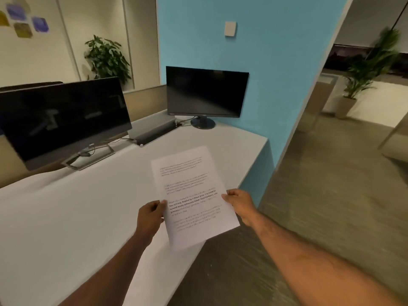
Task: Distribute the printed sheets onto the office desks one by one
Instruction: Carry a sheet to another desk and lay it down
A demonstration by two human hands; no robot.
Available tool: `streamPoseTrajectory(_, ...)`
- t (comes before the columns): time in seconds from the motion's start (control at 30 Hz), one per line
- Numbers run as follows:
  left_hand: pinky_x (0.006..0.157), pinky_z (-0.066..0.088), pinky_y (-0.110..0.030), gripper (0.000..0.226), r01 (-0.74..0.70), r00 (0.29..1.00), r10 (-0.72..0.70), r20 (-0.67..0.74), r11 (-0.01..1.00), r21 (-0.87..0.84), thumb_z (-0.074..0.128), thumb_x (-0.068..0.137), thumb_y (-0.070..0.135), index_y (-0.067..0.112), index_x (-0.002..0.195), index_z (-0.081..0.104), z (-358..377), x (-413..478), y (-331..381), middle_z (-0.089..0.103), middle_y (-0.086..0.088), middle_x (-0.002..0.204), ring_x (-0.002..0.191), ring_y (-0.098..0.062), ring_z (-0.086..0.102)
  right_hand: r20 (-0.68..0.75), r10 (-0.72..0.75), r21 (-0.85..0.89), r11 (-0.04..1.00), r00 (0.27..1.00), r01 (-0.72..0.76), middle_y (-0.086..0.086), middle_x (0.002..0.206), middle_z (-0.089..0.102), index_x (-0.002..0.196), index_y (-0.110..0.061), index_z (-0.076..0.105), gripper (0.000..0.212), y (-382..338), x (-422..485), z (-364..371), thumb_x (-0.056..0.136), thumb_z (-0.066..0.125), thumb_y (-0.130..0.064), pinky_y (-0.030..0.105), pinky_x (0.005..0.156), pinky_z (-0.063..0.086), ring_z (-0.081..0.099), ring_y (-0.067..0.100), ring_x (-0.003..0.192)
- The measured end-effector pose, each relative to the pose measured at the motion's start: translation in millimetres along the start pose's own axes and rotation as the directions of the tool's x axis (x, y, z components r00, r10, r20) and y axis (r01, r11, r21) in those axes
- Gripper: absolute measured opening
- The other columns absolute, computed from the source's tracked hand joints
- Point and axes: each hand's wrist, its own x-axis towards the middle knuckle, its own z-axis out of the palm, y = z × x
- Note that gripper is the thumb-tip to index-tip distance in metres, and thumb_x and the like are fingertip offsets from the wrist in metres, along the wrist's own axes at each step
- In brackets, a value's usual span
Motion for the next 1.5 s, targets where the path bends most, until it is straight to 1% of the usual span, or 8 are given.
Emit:
streamPoseTrajectory(0.2, 0.059, 0.050, -0.027, 0.012, 0.047, 0.999, -0.048, -0.017, 0.999, -0.018, 0.062, 0.094, 0.020, 0.018, 0.089, 0.072, -3, 62, -6, 0.076, 0.003, 0.078, 0.070, -0.016, 0.068, 0.026, -0.027, -0.151, 0.988, 0.999, 0.031, 0.018, 0.100, 0.074, 0.095, -0.003, 0.070, 0.011, -23, 89, 26, 0.089, 0.070, -0.012, 0.048, 0.087, 0.059, 0.070, 0.033, 0.091)
streamPoseTrajectory(0.4, 0.058, 0.052, -0.022, 0.016, 0.056, 0.993, -0.054, -0.104, 0.998, 0.022, 0.064, 0.092, 0.016, 0.020, 0.081, 0.075, -1, 106, -14, 0.075, 0.002, 0.074, 0.067, -0.013, 0.067, 0.122, -0.034, -0.231, 0.971, 0.992, 0.061, 0.016, 0.099, 0.075, 0.092, -0.003, 0.071, 0.008, -30, 168, 49, 0.090, 0.067, -0.010, 0.044, 0.085, 0.059, 0.071, 0.031, 0.089)
streamPoseTrajectory(0.57, 0.070, 0.050, -0.023, 0.041, 0.145, 0.957, -0.080, -0.277, 0.964, 0.224, 0.069, 0.090, 0.024, 0.009, 0.126, 0.059, 10, 142, -29, 0.069, -0.001, 0.098, 0.083, -0.015, 0.067, 0.211, -0.042, -0.295, 0.950, 0.977, 0.105, 0.015, 0.096, 0.075, 0.087, -0.007, 0.072, 0.006, -29, 247, 67, 0.089, 0.066, -0.007, 0.042, 0.081, 0.058, 0.070, 0.028, 0.082)
streamPoseTrajectory(0.73, 0.108, 0.038, -0.035, 0.060, 0.073, 0.979, 0.086, -0.184, 0.695, 0.715, 0.065, 0.089, 0.043, 0.023, 0.142, 0.047, 44, 169, -42, 0.047, 0.002, 0.148, 0.132, -0.020, 0.046, 0.310, -0.032, -0.354, 0.924, 0.950, 0.147, 0.011, 0.092, 0.075, 0.083, -0.012, 0.072, 0.008, -28, 320, 78, 0.087, 0.067, -0.009, 0.044, 0.084, 0.057, 0.071, 0.033, 0.089)
streamPoseTrajectory(0.9, 0.122, 0.008, -0.047, 0.081, 0.121, 0.992, -0.087, -0.092, 0.438, 0.891, 0.050, 0.086, 0.065, 0.034, 0.155, 0.018, 89, 193, -51, 0.007, 0.008, 0.165, 0.153, -0.018, 0.004, 0.331, 0.013, -0.424, 0.895, 0.944, 0.136, 0.014, 0.105, 0.073, 0.098, -0.008, 0.072, 0.013, -18, 372, 82, 0.086, 0.070, -0.013, 0.037, 0.085, 0.054, 0.068, 0.031, 0.095)
streamPoseTrajectory(1.1, 0.122, 0.001, -0.049, 0.087, 0.190, 0.974, -0.179, -0.136, 0.336, 0.922, 0.050, 0.086, 0.066, 0.031, 0.156, 0.013, 111, 200, -61, -0.005, 0.007, 0.166, 0.153, -0.019, -0.007, 0.501, -0.045, -0.635, 0.658, 0.864, 0.403, 0.013, 0.123, 0.065, 0.125, -0.007, 0.060, 0.041, -13, 401, 74, 0.089, 0.069, -0.025, 0.035, 0.095, 0.049, 0.061, 0.029, 0.113)
streamPoseTrajectory(1.27, 0.122, 0.003, -0.049, 0.088, 0.213, 0.968, -0.198, -0.156, 0.309, 0.927, 0.048, 0.086, 0.067, 0.031, 0.156, 0.009, 113, 202, -61, -0.008, 0.008, 0.165, 0.153, -0.018, -0.006, 0.729, -0.132, -0.606, 0.332, 0.672, 0.723, 0.004, 0.149, 0.042, 0.145, -0.019, 0.042, 0.066, -3, 406, 68, 0.089, 0.065, -0.043, 0.037, 0.111, 0.035, 0.039, 0.024, 0.137)
streamPoseTrajectory(1.5, 0.122, 0.008, -0.048, 0.088, 0.224, 0.963, -0.219, -0.159, 0.315, 0.922, 0.051, 0.087, 0.065, 0.031, 0.156, 0.009, 115, 203, -55, -0.006, 0.007, 0.166, 0.153, -0.018, -0.004, 0.808, 0.006, -0.582, 0.171, 0.589, 0.795, 0.001, 0.165, 0.016, 0.152, -0.026, 0.033, 0.072, 10, 411, 61, 0.090, 0.055, -0.057, 0.038, 0.120, 0.020, 0.017, 0.019, 0.150)
